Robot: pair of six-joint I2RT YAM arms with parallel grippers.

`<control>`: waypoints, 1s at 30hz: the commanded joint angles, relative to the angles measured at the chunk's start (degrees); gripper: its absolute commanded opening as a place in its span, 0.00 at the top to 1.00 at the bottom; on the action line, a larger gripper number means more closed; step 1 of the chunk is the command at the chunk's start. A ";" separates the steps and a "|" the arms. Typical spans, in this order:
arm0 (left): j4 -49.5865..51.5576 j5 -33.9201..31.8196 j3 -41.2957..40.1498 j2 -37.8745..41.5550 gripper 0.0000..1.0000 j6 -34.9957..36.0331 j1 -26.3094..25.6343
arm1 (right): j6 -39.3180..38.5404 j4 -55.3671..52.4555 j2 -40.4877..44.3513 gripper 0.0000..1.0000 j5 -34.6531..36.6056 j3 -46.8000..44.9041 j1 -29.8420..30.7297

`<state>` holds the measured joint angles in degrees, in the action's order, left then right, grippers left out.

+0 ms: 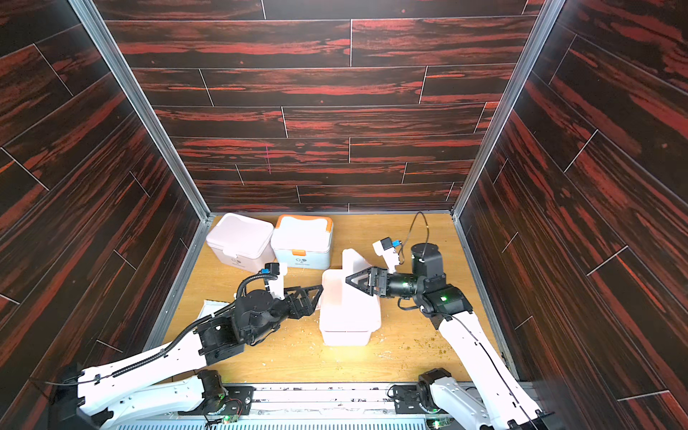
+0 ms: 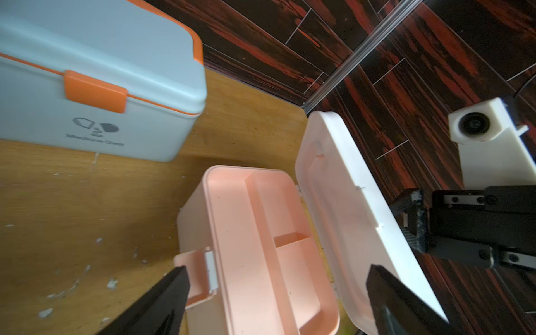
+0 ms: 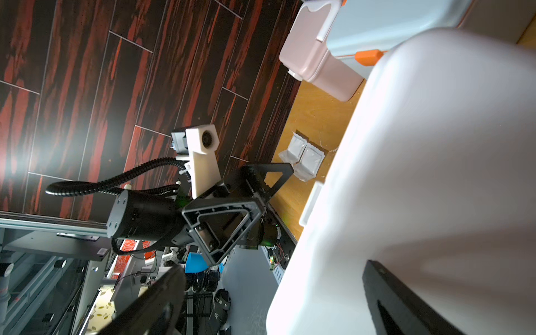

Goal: Open first aid kits and take out gauze
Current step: Close the lid of the first aid kit, then fasten the fastener of the first aid kit.

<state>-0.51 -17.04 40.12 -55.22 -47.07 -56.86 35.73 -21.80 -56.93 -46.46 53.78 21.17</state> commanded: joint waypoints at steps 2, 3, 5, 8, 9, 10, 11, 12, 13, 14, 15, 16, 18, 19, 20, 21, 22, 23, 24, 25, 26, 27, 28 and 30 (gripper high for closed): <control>7.29 -7.66 -1.27 3.20 0.00 -0.84 0.00 | -5.52 -6.78 -0.74 0.01 8.03 2.51 1.35; 7.88 -8.82 -1.49 3.53 0.00 -1.54 -0.01 | -6.15 -8.43 -0.78 0.01 11.09 2.94 1.31; 9.41 -10.53 -1.61 3.87 0.00 -2.75 -0.06 | -7.43 -11.20 -0.83 0.01 17.50 3.89 1.33; 9.21 -9.86 -1.99 3.89 0.00 -2.29 -0.02 | -7.20 -14.50 -1.04 0.01 29.02 4.70 1.34; 9.21 -9.74 -2.18 3.76 0.00 -2.13 -0.03 | -6.39 -15.66 -1.42 0.01 32.39 5.06 1.33; 9.21 -9.78 -2.16 3.64 0.00 -1.93 0.00 | -6.55 -16.36 -1.97 0.01 33.56 5.38 1.35; 9.14 -9.73 -2.24 3.48 0.00 -1.67 -0.05 | -7.13 -16.39 -2.33 0.01 33.38 5.46 1.38; 8.87 -9.58 -2.32 3.16 0.00 -1.17 0.08 | -7.48 -16.18 -2.85 0.01 32.76 5.22 1.33; 8.61 -9.31 -2.46 2.95 0.00 -0.86 0.17 | -7.49 -15.80 -3.30 0.01 32.31 5.12 1.40; 8.06 -8.55 -2.70 2.63 0.00 -0.30 0.44 | -7.46 -15.65 -3.76 0.01 31.69 5.09 1.35; 7.33 -7.11 -2.89 2.19 0.00 0.29 0.88 | -7.99 -15.54 -4.57 0.02 30.06 5.29 1.36; 7.15 -6.25 -2.86 1.68 0.00 -0.17 1.40 | -8.62 -15.42 -5.46 0.05 28.08 5.66 1.40; 6.17 -3.43 -3.24 0.85 0.00 -0.63 2.97 | -8.67 -13.40 -5.75 0.11 24.07 5.30 1.74; 4.88 -1.00 -3.77 0.37 0.00 -0.91 4.15 | -8.98 -12.39 -5.45 0.15 23.88 5.12 2.50; 3.54 1.34 -4.38 0.03 0.00 -1.32 5.27 | -9.31 -12.12 -5.39 0.17 24.58 5.30 3.42; 1.58 4.33 -5.26 -0.41 0.00 -2.16 6.73 | -9.89 -12.56 -5.75 0.21 25.63 5.86 4.52; -0.95 7.52 -6.29 -0.78 0.00 -3.36 8.44 | -10.59 -13.33 -6.46 0.27 27.69 6.79 5.81; -3.09 9.99 -7.42 -1.14 0.00 -4.37 9.86 | -11.24 -14.27 -7.36 0.29 30.13 7.62 7.21; -5.64 12.48 -8.67 -1.49 0.00 -5.40 11.25 | -11.89 -15.15 -8.25 0.30 32.46 8.37 8.82; -7.62 14.16 -9.51 -1.76 0.00 -6.35 12.28 | -12.48 -15.72 -9.04 0.32 34.50 8.94 10.38; -9.85 15.82 -10.47 -2.10 0.00 -7.01 13.19 | -12.92 -16.32 -10.14 0.34 36.49 9.44 12.02; -11.59 17.22 -11.36 -2.41 0.00 -7.73 13.99 | -13.39 -17.12 -11.17 0.34 38.81 10.31 14.01; -13.48 18.39 -12.13 -2.75 0.00 -8.35 14.74 | -13.78 -17.86 -12.25 0.35 40.85 10.86 15.73; -17.83 21.66 -14.05 -4.14 0.00 -10.40 16.62 | -14.41 -19.29 -14.61 0.37 45.20 12.49 19.24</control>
<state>-9.06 -2.74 27.62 -58.35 -53.47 -41.95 23.64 -37.41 -68.79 -9.17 64.31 36.88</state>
